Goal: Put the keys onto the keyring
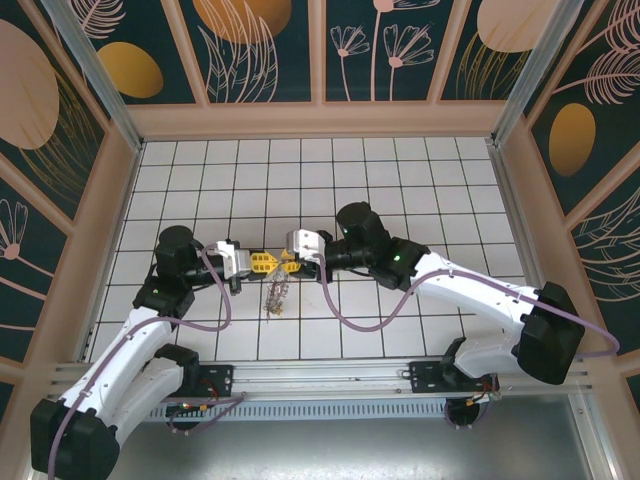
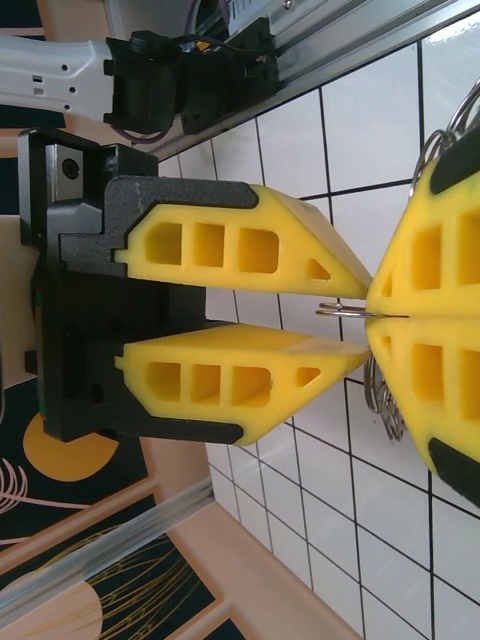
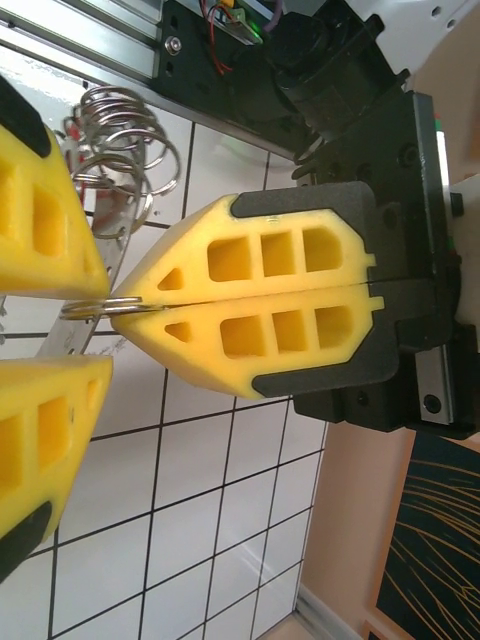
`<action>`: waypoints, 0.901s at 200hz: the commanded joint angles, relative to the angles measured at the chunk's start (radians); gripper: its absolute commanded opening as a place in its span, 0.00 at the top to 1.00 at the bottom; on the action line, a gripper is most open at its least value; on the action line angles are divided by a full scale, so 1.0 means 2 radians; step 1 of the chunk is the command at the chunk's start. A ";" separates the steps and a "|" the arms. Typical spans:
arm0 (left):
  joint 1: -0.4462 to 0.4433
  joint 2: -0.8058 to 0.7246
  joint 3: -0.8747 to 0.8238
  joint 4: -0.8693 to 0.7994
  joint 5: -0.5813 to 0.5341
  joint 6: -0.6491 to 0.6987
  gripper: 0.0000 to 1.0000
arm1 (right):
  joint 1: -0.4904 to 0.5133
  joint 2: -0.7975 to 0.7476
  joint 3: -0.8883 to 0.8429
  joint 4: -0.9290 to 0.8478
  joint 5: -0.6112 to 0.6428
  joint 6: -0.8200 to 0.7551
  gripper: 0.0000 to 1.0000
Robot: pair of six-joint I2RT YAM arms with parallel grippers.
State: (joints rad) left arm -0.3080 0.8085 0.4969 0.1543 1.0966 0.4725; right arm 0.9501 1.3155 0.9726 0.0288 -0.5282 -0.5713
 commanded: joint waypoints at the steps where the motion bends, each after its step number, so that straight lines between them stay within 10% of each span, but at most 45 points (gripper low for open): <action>1: 0.000 -0.005 -0.001 0.040 0.019 -0.015 1.00 | 0.006 -0.001 -0.007 0.026 -0.008 0.007 0.85; 43: -0.001 -0.013 -0.002 0.024 0.013 -0.011 1.00 | 0.007 -0.004 -0.006 0.018 -0.006 0.002 1.00; 63: -0.001 -0.015 0.004 -0.033 -0.001 0.026 0.70 | 0.007 -0.010 -0.009 0.021 -0.006 0.003 1.00; 180: -0.001 0.001 0.022 -0.054 0.001 0.037 0.81 | 0.012 -0.011 -0.005 0.011 -0.004 -0.001 1.00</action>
State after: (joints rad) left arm -0.3069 0.8017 0.5186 0.0059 1.0641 0.5644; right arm 0.9623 1.3151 0.9535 0.0193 -0.5232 -0.5694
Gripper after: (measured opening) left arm 0.202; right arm 0.051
